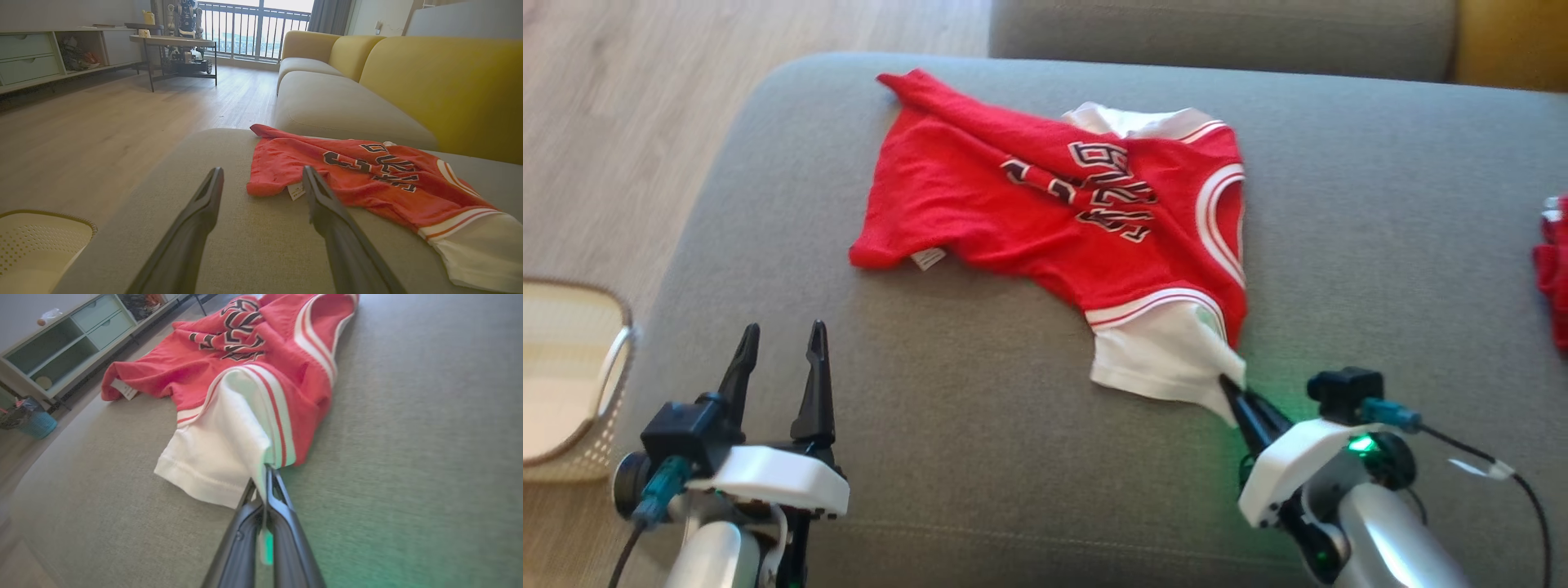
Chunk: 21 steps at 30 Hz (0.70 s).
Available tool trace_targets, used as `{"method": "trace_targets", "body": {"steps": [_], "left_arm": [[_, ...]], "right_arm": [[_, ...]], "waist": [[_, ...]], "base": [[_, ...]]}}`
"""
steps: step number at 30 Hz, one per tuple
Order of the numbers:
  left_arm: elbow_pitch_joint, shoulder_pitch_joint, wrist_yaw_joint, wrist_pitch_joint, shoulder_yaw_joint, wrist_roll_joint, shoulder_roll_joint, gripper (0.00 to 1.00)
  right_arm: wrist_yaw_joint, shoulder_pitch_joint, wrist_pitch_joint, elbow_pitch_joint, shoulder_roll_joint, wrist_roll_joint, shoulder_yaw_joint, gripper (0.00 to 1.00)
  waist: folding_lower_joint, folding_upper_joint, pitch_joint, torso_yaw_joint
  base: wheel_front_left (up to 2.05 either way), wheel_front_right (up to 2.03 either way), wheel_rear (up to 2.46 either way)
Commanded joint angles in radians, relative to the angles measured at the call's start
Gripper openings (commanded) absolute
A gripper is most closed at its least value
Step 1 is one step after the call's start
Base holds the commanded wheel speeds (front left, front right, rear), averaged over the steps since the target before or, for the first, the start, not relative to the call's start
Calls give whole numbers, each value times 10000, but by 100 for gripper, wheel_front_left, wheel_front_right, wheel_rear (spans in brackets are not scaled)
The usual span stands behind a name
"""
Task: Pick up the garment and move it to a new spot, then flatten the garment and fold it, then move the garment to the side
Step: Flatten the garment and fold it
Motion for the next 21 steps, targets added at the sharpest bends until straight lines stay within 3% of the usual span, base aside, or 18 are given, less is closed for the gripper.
{"method": "trace_targets", "body": {"steps": [1,8,21], "left_arm": [[-267,-364,-40,-120,476,83,32,100],[-174,-128,-99,-120,589,160,-86,100],[-52,110,-269,-120,671,349,-382,100]], "right_arm": [[-4,-170,-138,-426,24,-280,-131,0],[-4,400,490,-1701,-16,-1014,-1244,0],[-4,2034,3418,-5316,-21,-2131,-3260,0]], "waist": [[0,0,-240,-290],[0,0,-671,-861],[0,0,-868,-1254]], "base": [[0,0,0],[0,0,0],[0,0,0]]}}
